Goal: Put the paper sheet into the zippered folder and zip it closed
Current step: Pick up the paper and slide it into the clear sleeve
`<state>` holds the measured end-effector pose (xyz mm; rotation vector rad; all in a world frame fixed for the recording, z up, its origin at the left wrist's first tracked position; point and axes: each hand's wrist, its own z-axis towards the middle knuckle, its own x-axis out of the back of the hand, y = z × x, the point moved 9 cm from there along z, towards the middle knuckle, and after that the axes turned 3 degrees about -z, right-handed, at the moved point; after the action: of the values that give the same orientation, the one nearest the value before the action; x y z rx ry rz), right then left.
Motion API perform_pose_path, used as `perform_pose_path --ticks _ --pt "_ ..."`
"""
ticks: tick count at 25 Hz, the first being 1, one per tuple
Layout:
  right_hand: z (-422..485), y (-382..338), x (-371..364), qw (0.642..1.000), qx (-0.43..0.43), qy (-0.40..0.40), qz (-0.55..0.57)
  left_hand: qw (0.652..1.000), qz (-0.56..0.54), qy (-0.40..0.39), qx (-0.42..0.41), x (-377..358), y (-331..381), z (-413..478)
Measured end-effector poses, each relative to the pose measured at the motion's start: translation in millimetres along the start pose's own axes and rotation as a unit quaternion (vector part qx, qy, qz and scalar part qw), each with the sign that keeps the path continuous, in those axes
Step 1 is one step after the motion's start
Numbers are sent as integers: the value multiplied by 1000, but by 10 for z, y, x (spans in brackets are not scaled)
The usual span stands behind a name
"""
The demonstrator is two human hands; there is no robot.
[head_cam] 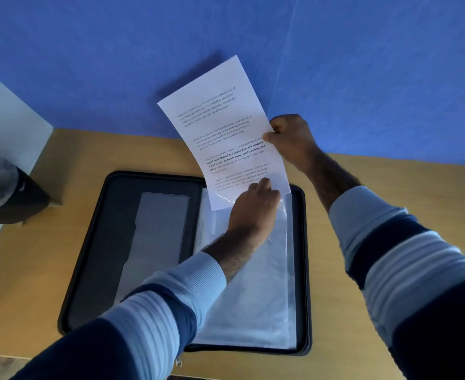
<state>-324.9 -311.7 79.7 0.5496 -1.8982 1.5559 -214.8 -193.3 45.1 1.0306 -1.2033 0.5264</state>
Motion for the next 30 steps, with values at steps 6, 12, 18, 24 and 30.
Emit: perform_pose_path --ticks 6,12,18,24,30 --pt "8 84 -88 999 -18 29 1 1000 29 -1 10 60 195 -37" --pt "-62 192 -188 997 -39 66 15 999 2 15 30 83 229 -45" --pt "-119 285 -254 995 -58 84 -1 999 -23 33 37 120 218 -40" --pt "-159 406 -258 996 -72 59 -7 997 -71 -8 41 134 59 190" --pt "-211 600 -237 996 -85 13 27 987 -142 -61 48 47 -96 503"
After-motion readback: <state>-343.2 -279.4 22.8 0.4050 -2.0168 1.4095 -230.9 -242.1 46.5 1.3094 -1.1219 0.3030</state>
